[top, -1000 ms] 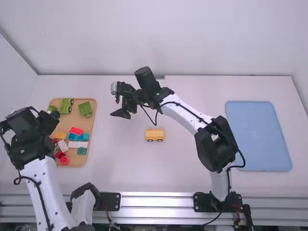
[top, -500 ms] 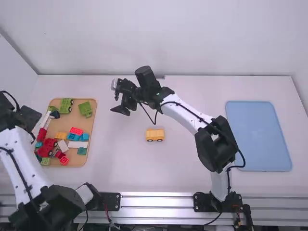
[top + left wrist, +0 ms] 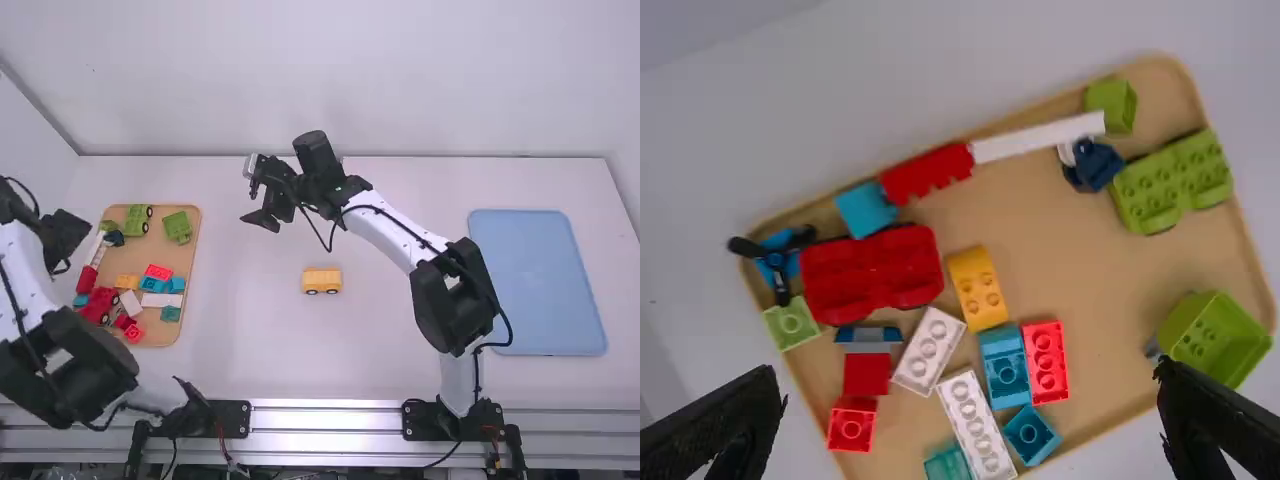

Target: Assemble lego blocks to make yellow taxi

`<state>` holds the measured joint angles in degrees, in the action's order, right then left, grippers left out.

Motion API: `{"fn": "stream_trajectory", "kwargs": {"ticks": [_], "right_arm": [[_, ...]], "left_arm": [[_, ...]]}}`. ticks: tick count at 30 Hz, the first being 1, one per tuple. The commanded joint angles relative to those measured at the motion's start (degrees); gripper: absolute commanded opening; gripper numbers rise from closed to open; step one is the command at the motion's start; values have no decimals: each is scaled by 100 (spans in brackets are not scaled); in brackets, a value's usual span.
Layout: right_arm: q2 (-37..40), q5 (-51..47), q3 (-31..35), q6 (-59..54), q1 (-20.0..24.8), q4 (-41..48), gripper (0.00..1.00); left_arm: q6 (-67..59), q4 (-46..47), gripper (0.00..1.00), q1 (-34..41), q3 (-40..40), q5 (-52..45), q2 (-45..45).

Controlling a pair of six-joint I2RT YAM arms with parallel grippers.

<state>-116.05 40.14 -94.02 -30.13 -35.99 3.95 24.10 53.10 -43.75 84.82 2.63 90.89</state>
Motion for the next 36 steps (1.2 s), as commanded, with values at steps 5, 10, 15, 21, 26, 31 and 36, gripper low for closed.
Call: {"fn": "stream_trajectory", "kwargs": {"ticks": [5,10,15,21,26,31,36], "right_arm": [[-76,28,-201,15,-33,-2,98],[-76,28,-201,15,39,87,98],[-76,33,-195,15,118,122,98],[-76,46,-197,35,155,122,99],[-76,50,-190,17,160,129,99],[-76,48,-190,15,142,133,99],[-76,48,-190,15,131,144,98]], "left_arm": [[61,319,99,791,538,413,892],[546,260,99,1108,557,1373,1346],[1377,-249,99,1060,173,706,1447],[1580,-496,98,892,-302,551,1447],[1366,-916,85,619,-678,-199,1506],[1344,-1123,84,472,-925,-299,1637],[1403,-1163,83,516,-920,-306,1847]]}}
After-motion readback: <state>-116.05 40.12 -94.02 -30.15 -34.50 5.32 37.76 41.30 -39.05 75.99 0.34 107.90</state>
